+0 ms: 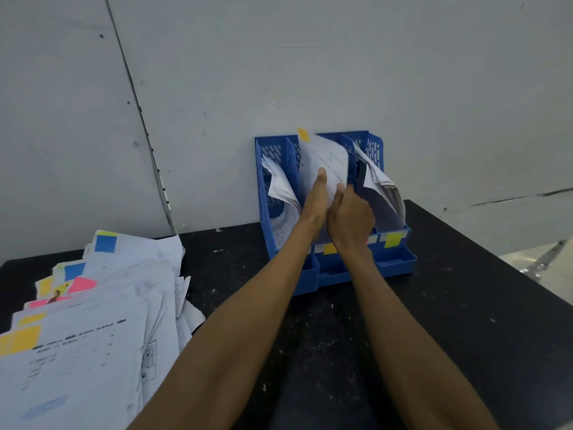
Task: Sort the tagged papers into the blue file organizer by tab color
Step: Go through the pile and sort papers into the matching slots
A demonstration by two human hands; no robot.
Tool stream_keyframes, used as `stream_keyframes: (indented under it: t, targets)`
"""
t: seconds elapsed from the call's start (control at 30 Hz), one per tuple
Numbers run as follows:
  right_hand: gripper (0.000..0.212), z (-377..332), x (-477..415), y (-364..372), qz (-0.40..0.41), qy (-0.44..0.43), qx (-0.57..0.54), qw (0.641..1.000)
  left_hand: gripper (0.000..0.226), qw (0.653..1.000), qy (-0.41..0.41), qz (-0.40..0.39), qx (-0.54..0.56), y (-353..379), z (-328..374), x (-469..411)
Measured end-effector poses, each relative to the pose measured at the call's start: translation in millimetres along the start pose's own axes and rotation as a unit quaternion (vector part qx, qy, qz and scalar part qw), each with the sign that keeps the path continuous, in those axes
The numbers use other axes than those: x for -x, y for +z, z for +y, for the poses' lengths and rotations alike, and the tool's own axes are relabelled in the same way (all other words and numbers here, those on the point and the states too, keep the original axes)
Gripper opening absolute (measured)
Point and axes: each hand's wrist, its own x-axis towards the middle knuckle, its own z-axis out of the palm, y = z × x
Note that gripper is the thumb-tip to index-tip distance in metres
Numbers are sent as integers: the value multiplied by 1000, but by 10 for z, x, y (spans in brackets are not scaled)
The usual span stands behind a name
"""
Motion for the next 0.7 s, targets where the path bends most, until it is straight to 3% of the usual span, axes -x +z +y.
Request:
stream_keyframes:
  t: [0.07,0.13,0.2,0.3,0.37,0.47,0.6,0.7]
  targets:
    - [38,89,32,70,-107,18,52,993,85,999,-27,-11,19,-15,-60,-76]
    - [29,96,36,105,-159,20,57,985,91,998,-53,-1,42,-31,-114,-120]
    - [27,62,29,106,-148,23,36,988,84,998,-41,7,49,-29,-160,-159]
    - [23,66,10,114,-164,29,50,985,97,998,-33,-10,57,-28,-148,-126]
    - [21,95,5,140,-183,45,57,980,86,998,-22,-9,62,-46,-122,-76]
    - [25,56,17,148,-139,60,6,988,70,998,9,-17,60,-98,-66,-34]
    - [35,-191,1,45,-75,43,-27,996,83,999,37,2,3,-218,12,-44]
    - [34,-478,-23,-28,-30,31,-80,996,48,996,75,17,-39,-365,259,150]
